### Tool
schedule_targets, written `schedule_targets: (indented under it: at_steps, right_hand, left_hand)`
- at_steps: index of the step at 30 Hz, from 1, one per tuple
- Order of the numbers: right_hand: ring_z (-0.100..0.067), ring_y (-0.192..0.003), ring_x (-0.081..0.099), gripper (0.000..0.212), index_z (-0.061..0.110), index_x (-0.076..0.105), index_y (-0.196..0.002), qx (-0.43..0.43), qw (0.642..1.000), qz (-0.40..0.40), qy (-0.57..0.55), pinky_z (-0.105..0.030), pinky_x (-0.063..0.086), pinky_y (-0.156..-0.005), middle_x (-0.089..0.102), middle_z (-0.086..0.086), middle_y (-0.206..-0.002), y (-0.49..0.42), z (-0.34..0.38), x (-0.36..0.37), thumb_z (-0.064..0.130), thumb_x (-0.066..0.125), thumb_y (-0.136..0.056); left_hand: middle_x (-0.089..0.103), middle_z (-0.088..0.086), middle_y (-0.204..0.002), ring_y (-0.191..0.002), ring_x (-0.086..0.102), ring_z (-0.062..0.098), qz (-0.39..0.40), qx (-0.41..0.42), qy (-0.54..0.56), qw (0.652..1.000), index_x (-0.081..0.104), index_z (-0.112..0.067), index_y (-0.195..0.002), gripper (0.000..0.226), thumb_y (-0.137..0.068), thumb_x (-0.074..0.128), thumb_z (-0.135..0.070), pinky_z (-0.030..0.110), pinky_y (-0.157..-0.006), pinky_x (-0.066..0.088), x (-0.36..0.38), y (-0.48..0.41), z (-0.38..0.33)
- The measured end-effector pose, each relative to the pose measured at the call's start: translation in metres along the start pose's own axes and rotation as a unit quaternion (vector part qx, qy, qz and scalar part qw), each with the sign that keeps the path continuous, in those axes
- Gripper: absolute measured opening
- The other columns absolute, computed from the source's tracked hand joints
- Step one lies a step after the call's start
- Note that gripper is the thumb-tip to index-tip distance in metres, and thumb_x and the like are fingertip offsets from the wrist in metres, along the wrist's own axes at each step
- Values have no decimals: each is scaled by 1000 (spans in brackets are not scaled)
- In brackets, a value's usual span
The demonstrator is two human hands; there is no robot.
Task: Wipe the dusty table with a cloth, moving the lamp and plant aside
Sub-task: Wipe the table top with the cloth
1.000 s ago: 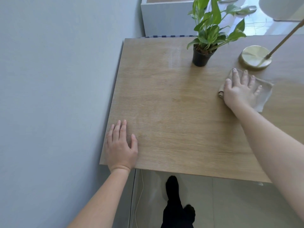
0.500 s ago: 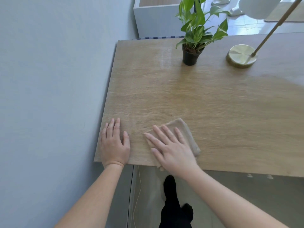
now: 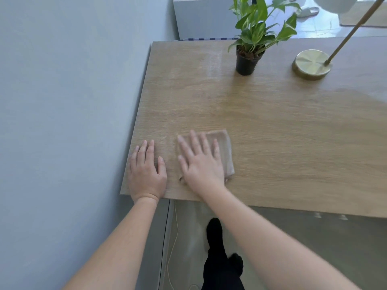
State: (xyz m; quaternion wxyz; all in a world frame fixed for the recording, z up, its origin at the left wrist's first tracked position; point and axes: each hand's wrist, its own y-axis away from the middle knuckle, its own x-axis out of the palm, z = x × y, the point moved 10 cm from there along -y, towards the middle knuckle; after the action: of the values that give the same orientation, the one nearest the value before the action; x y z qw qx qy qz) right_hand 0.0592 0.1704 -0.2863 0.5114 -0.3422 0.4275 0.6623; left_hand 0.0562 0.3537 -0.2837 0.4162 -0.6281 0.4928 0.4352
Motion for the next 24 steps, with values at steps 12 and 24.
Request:
schedule_targets:
  at_steps: [12, 24]
  right_hand:
    - [-14, -163, -12, 58, 54, -1, -165, 150, 987, -46, 38, -50, -10, -130, -6, 13, -177, 22, -136, -56, 62, 10, -109]
    - [-8, -161, -19, 55, 59, -8, -162, -9, 999, 17, 46, -49, -7, -131, -12, 19, -175, 87, -43, 0, 62, 13, -111]
  left_hand:
    - [41, 0, -170, -159, 29, 25, 6, -1, -3, 1000, 41, -23, -164, 62, -107, 36, -44, 46, -132, 24, -3, 1, -1]
    - [43, 1, -168, -158, 31, 25, 2, -3, 15, 1000, 43, -22, -164, 64, -104, 36, -45, 48, -131, 26, -6, 1, 0]
